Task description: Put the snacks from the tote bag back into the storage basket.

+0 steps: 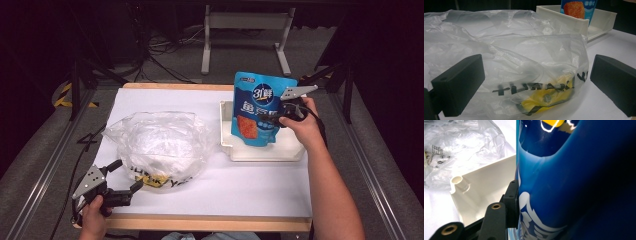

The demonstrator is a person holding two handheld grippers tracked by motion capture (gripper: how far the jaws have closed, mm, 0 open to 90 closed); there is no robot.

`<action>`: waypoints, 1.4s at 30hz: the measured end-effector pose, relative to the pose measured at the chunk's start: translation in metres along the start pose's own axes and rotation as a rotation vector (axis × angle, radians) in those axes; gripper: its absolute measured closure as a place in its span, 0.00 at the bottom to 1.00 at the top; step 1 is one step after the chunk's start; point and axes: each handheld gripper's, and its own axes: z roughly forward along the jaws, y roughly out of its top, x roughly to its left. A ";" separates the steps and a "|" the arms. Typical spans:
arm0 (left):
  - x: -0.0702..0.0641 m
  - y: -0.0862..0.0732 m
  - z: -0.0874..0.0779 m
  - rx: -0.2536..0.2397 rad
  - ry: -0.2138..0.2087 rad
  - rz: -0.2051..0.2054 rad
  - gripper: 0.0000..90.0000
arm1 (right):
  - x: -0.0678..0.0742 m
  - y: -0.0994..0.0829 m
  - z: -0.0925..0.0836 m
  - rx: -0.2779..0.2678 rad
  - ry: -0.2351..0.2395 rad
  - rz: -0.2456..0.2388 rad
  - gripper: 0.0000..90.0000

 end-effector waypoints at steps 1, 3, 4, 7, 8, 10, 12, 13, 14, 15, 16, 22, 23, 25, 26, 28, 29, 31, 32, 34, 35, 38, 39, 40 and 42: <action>0.000 0.000 0.000 0.000 0.000 0.001 0.00 | 0.000 0.000 0.000 0.003 0.001 -0.002 0.62; 0.000 0.000 0.000 0.000 -0.002 -0.001 0.00 | -0.001 0.001 0.000 0.007 0.001 -0.014 0.61; 0.000 0.000 0.000 -0.001 -0.002 0.000 0.00 | -0.002 0.002 0.000 0.012 0.002 -0.023 0.60; 0.000 0.000 -0.001 0.000 0.001 0.002 0.00 | -0.003 0.002 -0.003 0.029 -0.012 -0.041 0.55; 0.000 0.000 -0.001 -0.002 0.003 -0.002 0.00 | -0.004 0.002 -0.004 0.034 -0.011 -0.047 0.54; 0.001 0.000 -0.002 0.006 0.001 0.001 0.00 | -0.005 0.001 -0.006 0.040 -0.012 -0.048 0.53; 0.001 0.000 -0.002 0.005 0.001 0.001 0.00 | -0.006 -0.003 -0.009 0.055 -0.016 -0.047 0.51; 0.000 0.000 -0.002 0.006 0.000 0.001 0.00 | -0.006 -0.005 -0.011 0.054 -0.020 -0.049 0.48; 0.000 0.000 -0.001 -0.003 0.002 -0.001 0.00 | -0.007 -0.007 -0.012 0.051 -0.029 -0.050 0.44; 0.000 0.000 -0.001 -0.002 0.002 0.000 0.00 | -0.007 -0.009 -0.012 0.048 -0.035 -0.047 0.42; 0.000 0.000 -0.001 -0.001 0.001 0.001 0.00 | -0.007 -0.010 -0.013 0.049 -0.041 -0.036 0.40; 0.000 0.000 0.000 0.007 -0.002 0.003 0.00 | -0.006 -0.013 -0.016 0.023 -0.106 0.020 0.19; 0.000 0.000 0.000 0.006 -0.002 0.003 0.00 | -0.006 -0.013 -0.016 0.015 -0.112 0.029 0.16; 0.000 0.000 0.000 0.006 -0.004 0.003 0.00 | -0.005 -0.012 -0.018 -0.001 -0.126 0.051 0.12; 0.000 0.000 0.000 -0.002 -0.001 0.000 0.00 | -0.004 -0.013 -0.020 -0.022 -0.134 0.055 0.11; 0.000 0.000 0.000 -0.001 -0.002 0.000 0.00 | -0.002 -0.013 -0.023 -0.036 -0.143 0.065 0.08; 0.000 0.000 0.000 -0.001 -0.001 0.000 0.00 | -0.001 -0.013 -0.025 -0.040 -0.148 0.070 0.08; 0.000 0.000 0.000 -0.002 0.000 0.000 0.00 | 0.000 -0.013 -0.027 -0.043 -0.156 0.074 0.07; 0.000 0.000 0.000 0.003 -0.002 0.002 0.00 | 0.002 -0.012 -0.030 -0.050 -0.171 0.072 0.05; 0.000 0.001 0.000 0.006 -0.004 0.001 0.00 | 0.006 -0.011 -0.038 -0.077 -0.195 0.076 0.04; 0.000 0.001 0.000 0.006 -0.004 0.001 0.00 | 0.008 -0.010 -0.042 -0.086 -0.204 0.076 0.04; 0.000 0.000 0.001 -0.002 -0.007 0.002 0.00 | 0.012 -0.008 -0.050 -0.108 -0.227 0.077 0.04; 0.000 0.001 0.001 -0.002 -0.006 0.001 0.00 | 0.014 -0.007 -0.055 -0.121 -0.236 0.082 0.04; 0.000 0.001 0.001 -0.002 -0.006 0.001 0.00 | 0.015 -0.007 -0.058 -0.128 -0.249 0.085 0.04; 0.000 0.001 0.001 -0.003 -0.005 0.001 0.00 | 0.019 -0.006 -0.067 -0.142 -0.264 0.087 0.04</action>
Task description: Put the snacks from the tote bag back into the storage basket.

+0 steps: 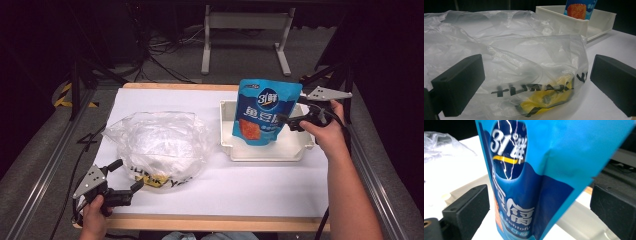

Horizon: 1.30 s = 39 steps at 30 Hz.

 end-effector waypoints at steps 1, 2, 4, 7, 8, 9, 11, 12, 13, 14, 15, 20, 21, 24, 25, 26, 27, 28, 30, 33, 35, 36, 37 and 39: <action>0.000 0.000 0.000 0.000 0.000 -0.001 0.00 | 0.001 0.001 -0.004 -0.005 -0.010 0.003 0.04; 0.000 0.000 0.000 0.002 0.000 0.000 0.00 | 0.002 0.001 -0.008 -0.006 -0.014 0.003 0.04; 0.000 0.000 0.000 0.003 0.001 0.001 0.00 | 0.004 0.002 -0.015 0.004 -0.034 0.001 0.04; 0.000 0.000 0.000 -0.002 0.003 -0.004 0.00 | 0.009 0.004 -0.026 -0.005 -0.049 -0.014 0.03; 0.000 0.000 0.000 -0.002 0.003 -0.004 0.00 | 0.011 0.005 -0.031 -0.007 -0.052 -0.010 0.03; 0.000 0.000 0.000 0.004 0.002 0.002 0.00 | 0.011 0.005 -0.031 -0.007 -0.052 -0.010 0.03; 0.000 0.000 0.000 0.002 0.002 0.001 0.00 | 0.016 0.006 -0.039 -0.013 -0.050 -0.011 0.04; 0.000 0.000 0.000 0.001 0.003 -0.001 0.00 | 0.018 0.007 -0.042 -0.006 -0.055 -0.006 0.04; 0.000 0.000 -0.001 0.002 0.004 0.000 0.00 | 0.021 0.007 -0.045 0.006 -0.054 -0.005 0.04; 0.000 0.000 -0.001 0.009 0.005 0.002 0.00 | 0.025 0.008 -0.048 0.009 -0.054 -0.008 0.04; 0.000 0.000 -0.001 0.007 0.005 0.002 0.00 | 0.028 0.007 -0.050 0.007 -0.054 -0.004 0.04; 0.000 0.000 0.000 0.000 0.003 0.003 0.00 | 0.047 0.008 -0.059 -0.015 -0.025 0.005 0.04; 0.000 0.000 0.000 -0.001 0.003 0.003 0.00 | 0.050 0.009 -0.060 -0.018 -0.018 0.002 0.04; 0.000 0.000 0.001 -0.002 0.001 0.001 0.00 | 0.063 0.009 -0.062 -0.007 0.014 -0.012 0.04; 0.000 0.000 0.001 -0.002 0.001 0.001 0.00 | 0.063 0.009 -0.062 -0.007 0.014 -0.012 0.04; 0.000 0.001 0.001 -0.002 0.000 0.000 0.00 | 0.067 0.009 -0.062 0.003 0.023 -0.018 0.04; 0.000 0.001 0.001 -0.002 0.000 0.001 0.00 | 0.072 0.009 -0.062 0.006 0.036 -0.016 0.04; 0.000 0.001 0.001 0.001 0.000 0.001 0.00 | 0.076 0.009 -0.062 0.007 0.046 -0.015 0.04; 0.000 0.001 0.001 0.005 0.001 0.002 0.00 | 0.083 0.008 -0.060 -0.006 0.066 -0.014 0.04; 0.000 0.001 0.000 0.012 -0.001 0.004 0.00 | 0.093 0.003 -0.057 -0.021 0.084 -0.004 0.04; 0.000 0.001 0.001 0.006 -0.002 0.002 0.00 | 0.099 -0.001 -0.052 -0.024 0.098 -0.001 0.04; 0.000 0.001 0.001 0.008 -0.001 0.002 0.00 | 0.102 -0.003 -0.050 -0.021 0.106 -0.004 0.04; 0.000 0.001 0.001 0.008 -0.001 0.002 0.00 | 0.105 -0.005 -0.047 -0.018 0.116 -0.003 0.04; 0.000 0.001 0.001 0.007 -0.001 0.003 0.00 | 0.108 -0.008 -0.044 -0.010 0.121 -0.005 0.04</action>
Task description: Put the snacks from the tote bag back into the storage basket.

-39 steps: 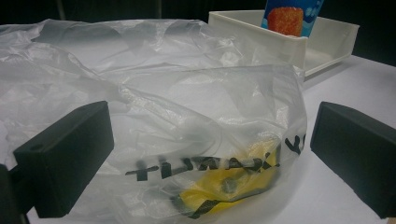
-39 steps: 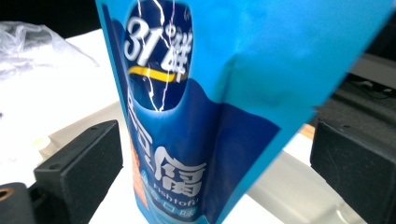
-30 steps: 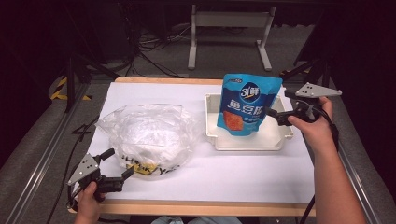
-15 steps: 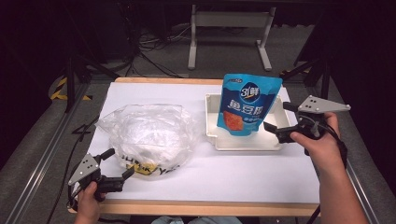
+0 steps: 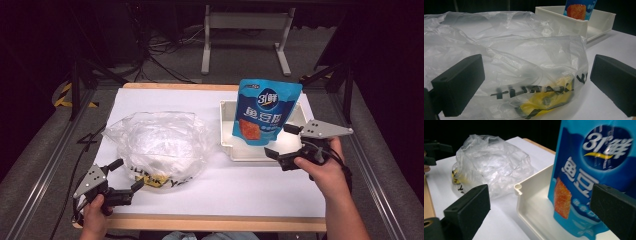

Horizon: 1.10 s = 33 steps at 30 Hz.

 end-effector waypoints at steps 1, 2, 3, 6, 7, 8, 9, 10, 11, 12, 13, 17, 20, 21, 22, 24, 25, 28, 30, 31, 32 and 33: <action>0.000 0.000 0.000 0.000 0.000 0.000 0.00 | 0.004 -0.004 0.005 0.001 0.006 -0.003 0.04; 0.000 0.000 0.000 0.001 0.000 0.001 0.00 | 0.004 -0.004 0.005 0.001 0.006 -0.003 0.04; 0.000 0.000 0.000 -0.002 0.001 -0.001 0.00 | 0.005 -0.006 0.007 -0.001 0.011 0.000 0.04; 0.000 0.000 0.000 -0.006 0.000 0.001 0.00 | 0.010 -0.013 0.013 -0.014 0.024 0.008 0.04; 0.000 0.000 0.000 -0.006 0.000 0.002 0.00 | 0.012 -0.015 0.015 -0.018 0.027 0.008 0.04; 0.001 0.000 0.000 0.001 -0.001 0.006 0.00 | 0.013 -0.017 0.017 -0.026 0.027 0.009 0.04; 0.001 0.000 0.000 -0.005 -0.002 0.003 0.00 | 0.014 -0.020 0.020 -0.035 0.029 0.014 0.04; 0.001 0.000 0.000 -0.003 -0.003 0.004 0.00 | 0.016 -0.022 0.024 -0.028 0.044 0.011 0.04; 0.000 0.000 0.000 -0.003 0.000 0.004 0.00 | 0.017 -0.025 0.027 -0.028 0.055 0.002 0.04; 0.001 0.000 -0.001 -0.003 0.001 0.007 0.00 | 0.018 -0.027 0.030 -0.032 0.059 0.000 0.04; 0.001 0.000 0.000 -0.012 0.002 0.003 0.00 | 0.019 -0.030 0.033 -0.031 0.060 0.001 0.04; 0.001 0.000 -0.001 -0.013 -0.001 0.005 0.00 | 0.021 -0.038 0.041 -0.038 0.069 0.008 0.04; 0.001 0.001 -0.001 -0.010 -0.004 0.006 0.00 | 0.023 -0.048 0.047 -0.047 0.077 0.007 0.04; 0.001 0.001 -0.001 -0.011 -0.004 0.007 0.00 | 0.024 -0.051 0.049 -0.048 0.081 0.013 0.04; 0.000 0.001 -0.001 -0.014 -0.006 0.007 0.00 | 0.024 -0.054 0.050 -0.048 0.083 0.018 0.04; 0.000 0.001 -0.001 -0.022 -0.011 0.012 0.00 | 0.025 -0.062 0.055 -0.041 0.085 0.023 0.04; 0.000 0.001 -0.001 -0.024 -0.014 0.013 0.00 | 0.025 -0.065 0.058 -0.032 0.077 0.025 0.03; 0.000 0.001 -0.001 -0.025 -0.016 0.014 0.00 | 0.024 -0.073 0.063 -0.024 0.047 0.049 0.03; 0.000 0.001 -0.001 -0.025 -0.015 0.014 0.00 | 0.023 -0.080 0.067 -0.014 0.031 0.058 0.03; 0.000 0.001 -0.001 -0.025 -0.015 0.014 0.00 | 0.023 -0.083 0.069 -0.006 0.030 0.063 0.03; 0.000 0.001 -0.001 -0.024 -0.016 0.014 0.00 | 0.024 -0.086 0.071 0.004 0.026 0.063 0.03; 0.000 0.001 -0.001 -0.024 -0.018 0.015 0.00 | 0.024 -0.088 0.072 0.012 0.018 0.057 0.03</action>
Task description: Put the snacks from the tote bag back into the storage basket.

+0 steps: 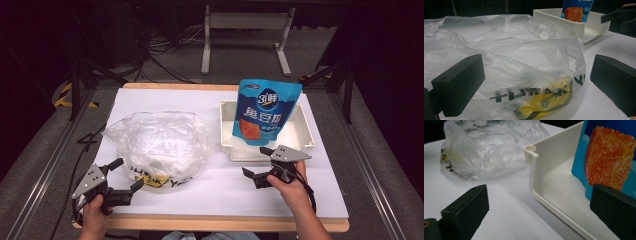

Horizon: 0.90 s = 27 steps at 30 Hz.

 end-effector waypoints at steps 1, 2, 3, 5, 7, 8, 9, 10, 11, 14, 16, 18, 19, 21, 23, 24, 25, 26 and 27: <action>0.000 0.000 0.000 0.000 0.000 -0.001 0.00 | 0.000 -0.002 0.001 0.006 -0.008 -0.005 0.03; 0.000 0.000 0.000 0.000 -0.001 -0.001 0.00 | 0.000 -0.004 0.003 0.012 -0.012 -0.007 0.03; 0.000 0.000 0.000 0.000 -0.001 -0.002 0.00 | 0.000 -0.006 0.004 0.019 -0.016 -0.002 0.03; 0.000 0.000 0.001 0.002 -0.004 -0.001 0.00 | 0.000 -0.010 0.008 0.041 -0.023 0.017 0.03; 0.000 0.000 0.001 0.021 -0.006 0.000 0.00 | 0.001 -0.013 0.013 0.075 -0.044 0.026 0.04; 0.000 0.000 0.001 0.018 -0.006 0.001 0.00 | 0.002 -0.014 0.015 0.083 -0.049 0.020 0.04; 0.000 0.000 0.001 0.020 -0.007 0.001 0.00 | 0.003 -0.015 0.017 0.090 -0.049 0.013 0.03; 0.000 0.000 0.002 0.019 -0.007 -0.001 0.00 | 0.004 -0.016 0.018 0.097 -0.052 0.006 0.03; 0.000 0.000 0.001 0.019 -0.006 -0.003 0.00 | 0.005 -0.016 0.018 0.100 -0.052 0.002 0.03; 0.001 -0.001 0.002 0.020 -0.006 -0.001 0.00 | 0.005 -0.015 0.019 0.100 -0.048 0.002 0.03; 0.001 -0.001 0.002 0.023 -0.001 -0.003 0.00 | 0.005 -0.016 0.020 0.114 -0.055 -0.002 0.03; 0.000 -0.002 0.002 0.017 0.005 -0.006 0.00 | 0.005 -0.016 0.020 0.146 -0.073 -0.011 0.03; 0.001 -0.002 0.002 0.018 0.015 -0.005 0.00 | 0.005 -0.017 0.021 0.154 -0.080 -0.017 0.03; 0.001 -0.002 0.003 0.017 0.027 -0.012 0.00 | 0.005 -0.017 0.022 0.163 -0.083 -0.019 0.03; 0.001 -0.002 0.003 0.017 0.035 -0.009 0.00 | 0.005 -0.018 0.022 0.165 -0.084 -0.018 0.03; 0.001 -0.002 0.003 0.017 0.035 -0.009 0.00 | 0.005 -0.017 0.021 0.165 -0.084 -0.020 0.03; 0.001 -0.002 0.002 0.009 0.040 -0.010 0.00 | 0.005 -0.017 0.021 0.162 -0.085 -0.024 0.03; 0.001 -0.002 0.002 0.009 0.040 -0.010 0.00 | 0.005 -0.017 0.021 0.162 -0.085 -0.024 0.03; 0.001 -0.002 0.002 0.013 0.042 -0.008 0.00 | 0.004 -0.017 0.020 0.159 -0.088 -0.024 0.03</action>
